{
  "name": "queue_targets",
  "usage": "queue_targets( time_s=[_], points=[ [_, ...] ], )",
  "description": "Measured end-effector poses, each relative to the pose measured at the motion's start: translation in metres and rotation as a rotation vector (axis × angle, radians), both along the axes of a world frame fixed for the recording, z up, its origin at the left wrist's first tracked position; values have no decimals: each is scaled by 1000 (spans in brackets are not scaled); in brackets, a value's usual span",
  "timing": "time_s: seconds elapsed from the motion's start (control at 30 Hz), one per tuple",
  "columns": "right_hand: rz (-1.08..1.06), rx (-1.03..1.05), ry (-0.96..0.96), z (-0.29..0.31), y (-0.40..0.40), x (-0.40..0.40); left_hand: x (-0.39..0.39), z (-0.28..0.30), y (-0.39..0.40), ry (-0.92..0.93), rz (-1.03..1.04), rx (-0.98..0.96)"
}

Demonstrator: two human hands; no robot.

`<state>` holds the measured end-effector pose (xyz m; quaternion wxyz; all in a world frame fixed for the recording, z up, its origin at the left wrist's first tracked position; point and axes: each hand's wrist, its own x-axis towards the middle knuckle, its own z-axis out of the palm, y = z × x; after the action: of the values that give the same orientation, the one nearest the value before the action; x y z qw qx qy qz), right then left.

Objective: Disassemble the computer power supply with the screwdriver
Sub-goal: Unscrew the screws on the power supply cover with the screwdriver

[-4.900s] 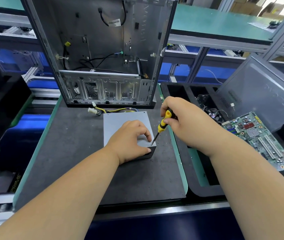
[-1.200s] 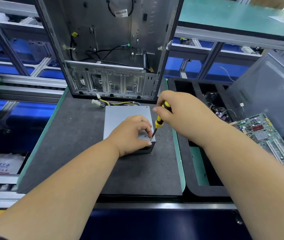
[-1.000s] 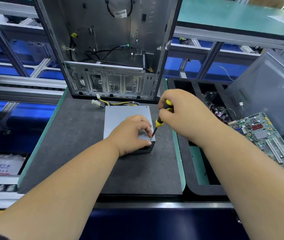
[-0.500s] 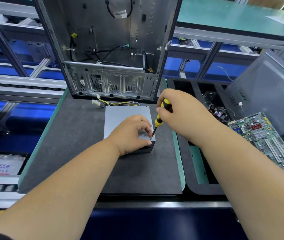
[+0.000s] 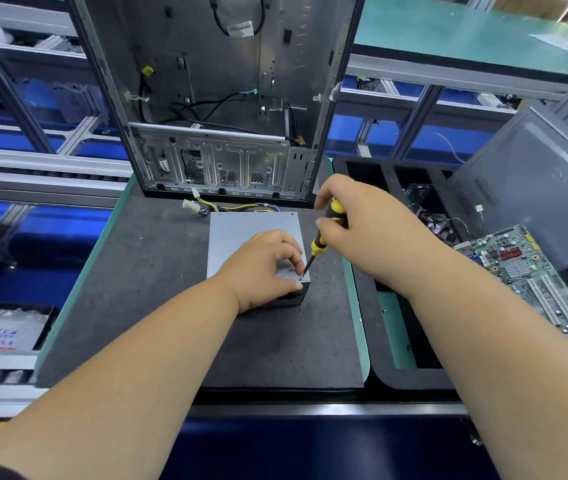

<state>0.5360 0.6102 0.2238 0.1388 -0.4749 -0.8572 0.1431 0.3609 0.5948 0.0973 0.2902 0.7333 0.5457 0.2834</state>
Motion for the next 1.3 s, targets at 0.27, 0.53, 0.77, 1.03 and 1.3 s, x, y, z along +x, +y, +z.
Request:
queue_targets(
  time_s=[0.27,0.53,0.77,1.03,1.3],
  points=[
    [-23,86,-104,-2,1,-2,-1,1,1,31,-17,13],
    [-25,13,5,-1,-3,-4,-1,2,1,43,-18,4],
    [-57,77,-71,-2,-1,-5,-1,1,0,40,-24,24],
    [-91,66,-62,-5,-6,-4,0,2,0,53,-23,21],
    [-58,13,5,-2,-8,-5,0,1,0,55,-17,26]
  ],
)
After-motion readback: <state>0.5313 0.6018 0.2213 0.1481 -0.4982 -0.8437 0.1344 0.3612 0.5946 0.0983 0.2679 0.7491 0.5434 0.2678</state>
